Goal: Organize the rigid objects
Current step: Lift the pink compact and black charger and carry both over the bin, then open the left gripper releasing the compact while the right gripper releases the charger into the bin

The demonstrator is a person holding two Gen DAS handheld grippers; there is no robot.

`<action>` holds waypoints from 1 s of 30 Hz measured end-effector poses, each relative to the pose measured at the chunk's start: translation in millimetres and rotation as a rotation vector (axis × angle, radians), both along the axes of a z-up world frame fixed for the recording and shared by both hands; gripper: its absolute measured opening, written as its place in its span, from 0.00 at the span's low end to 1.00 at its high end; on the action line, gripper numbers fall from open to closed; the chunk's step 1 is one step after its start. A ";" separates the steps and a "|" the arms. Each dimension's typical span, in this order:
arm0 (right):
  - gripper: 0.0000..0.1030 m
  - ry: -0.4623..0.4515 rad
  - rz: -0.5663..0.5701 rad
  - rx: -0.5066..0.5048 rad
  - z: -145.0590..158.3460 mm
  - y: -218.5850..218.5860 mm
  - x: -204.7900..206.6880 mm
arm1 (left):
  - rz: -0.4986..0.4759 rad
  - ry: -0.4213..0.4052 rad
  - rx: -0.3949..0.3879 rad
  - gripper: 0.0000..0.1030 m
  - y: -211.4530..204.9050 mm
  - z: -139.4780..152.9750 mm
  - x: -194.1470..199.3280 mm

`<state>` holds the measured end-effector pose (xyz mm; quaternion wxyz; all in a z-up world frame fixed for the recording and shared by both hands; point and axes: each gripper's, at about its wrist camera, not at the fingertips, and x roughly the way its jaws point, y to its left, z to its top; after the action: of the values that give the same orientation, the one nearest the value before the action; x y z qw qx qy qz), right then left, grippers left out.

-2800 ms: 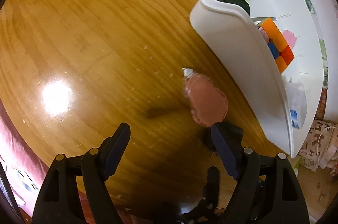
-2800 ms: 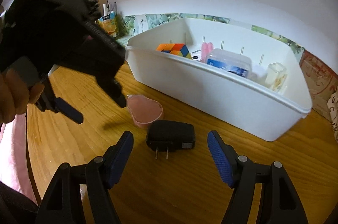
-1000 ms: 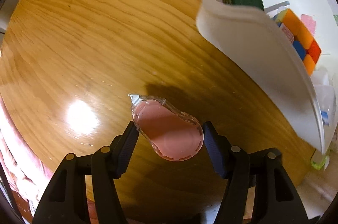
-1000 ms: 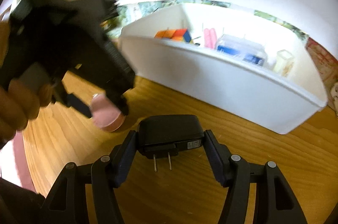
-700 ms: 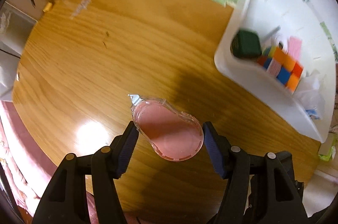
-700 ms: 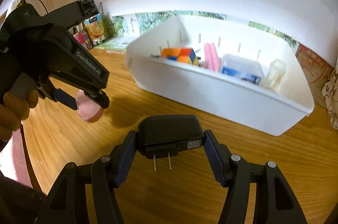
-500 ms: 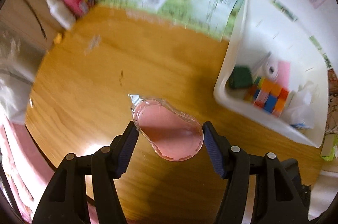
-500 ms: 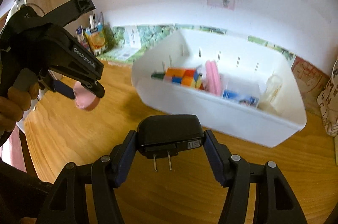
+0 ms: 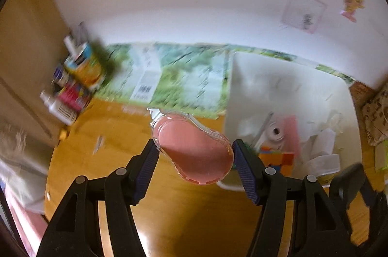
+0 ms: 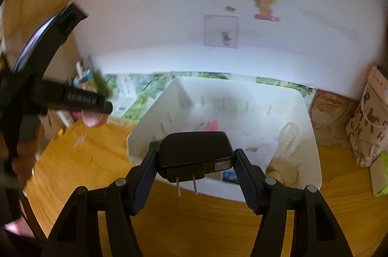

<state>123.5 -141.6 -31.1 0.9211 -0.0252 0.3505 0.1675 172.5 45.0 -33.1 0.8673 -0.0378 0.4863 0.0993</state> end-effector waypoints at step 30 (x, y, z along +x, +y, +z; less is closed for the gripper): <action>0.79 0.008 -0.152 -0.014 -10.9 -36.7 26.0 | -0.217 -0.230 -0.011 0.83 -34.0 15.1 2.6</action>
<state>149.5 -178.3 -42.1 0.9296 -0.0043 0.3562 0.0949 175.1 11.0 -18.0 0.9226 -0.0008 0.3857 -0.0025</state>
